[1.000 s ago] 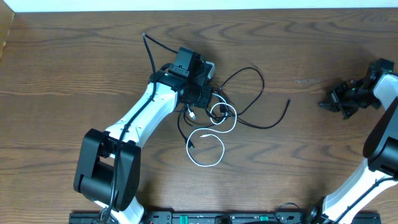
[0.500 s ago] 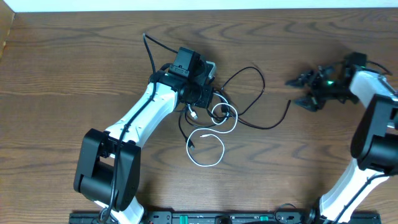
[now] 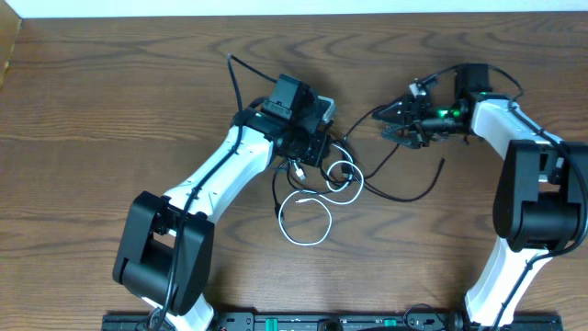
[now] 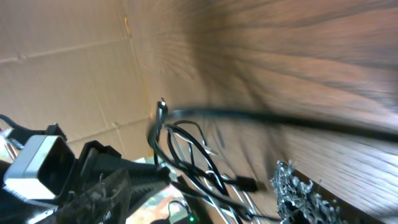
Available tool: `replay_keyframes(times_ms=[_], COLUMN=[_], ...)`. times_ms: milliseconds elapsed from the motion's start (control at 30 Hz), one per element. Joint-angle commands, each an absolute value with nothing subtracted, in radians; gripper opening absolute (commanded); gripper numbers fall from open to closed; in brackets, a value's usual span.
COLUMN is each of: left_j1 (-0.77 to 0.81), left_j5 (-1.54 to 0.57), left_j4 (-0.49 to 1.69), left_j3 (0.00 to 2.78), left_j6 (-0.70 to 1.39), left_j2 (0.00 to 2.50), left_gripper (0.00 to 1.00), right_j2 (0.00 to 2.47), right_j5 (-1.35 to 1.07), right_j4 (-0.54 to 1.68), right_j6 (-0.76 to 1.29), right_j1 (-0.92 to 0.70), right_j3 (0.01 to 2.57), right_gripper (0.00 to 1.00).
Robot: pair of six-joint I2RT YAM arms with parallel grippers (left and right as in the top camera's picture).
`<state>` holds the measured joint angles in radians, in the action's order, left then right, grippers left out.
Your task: Untangle cables
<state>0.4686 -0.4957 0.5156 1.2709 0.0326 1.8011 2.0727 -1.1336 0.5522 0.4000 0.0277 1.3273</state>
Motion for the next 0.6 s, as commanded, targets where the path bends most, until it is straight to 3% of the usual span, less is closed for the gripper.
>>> replay_keyframes(times_ms=[0,133,567], left_j1=[0.487,0.499,0.526], left_j5=[-0.516,-0.516,-0.516], left_j4=[0.511,0.499,0.455], left_j3=[1.264,1.264,1.264], left_j6=[0.074,0.107,0.163], left_j2=[1.810,1.810,1.810], left_gripper=[0.07,0.07,0.08], right_j2=[2.048,2.048,2.048], right_j5=[-1.163,-1.097,-1.052], right_j4=[0.539,0.538,0.475], right_j6=[0.381,0.421,0.460], right_j1=[0.006,-0.022,-0.106], right_j3=[1.323,1.323,1.323], right_gripper=[0.66,0.57,0.49])
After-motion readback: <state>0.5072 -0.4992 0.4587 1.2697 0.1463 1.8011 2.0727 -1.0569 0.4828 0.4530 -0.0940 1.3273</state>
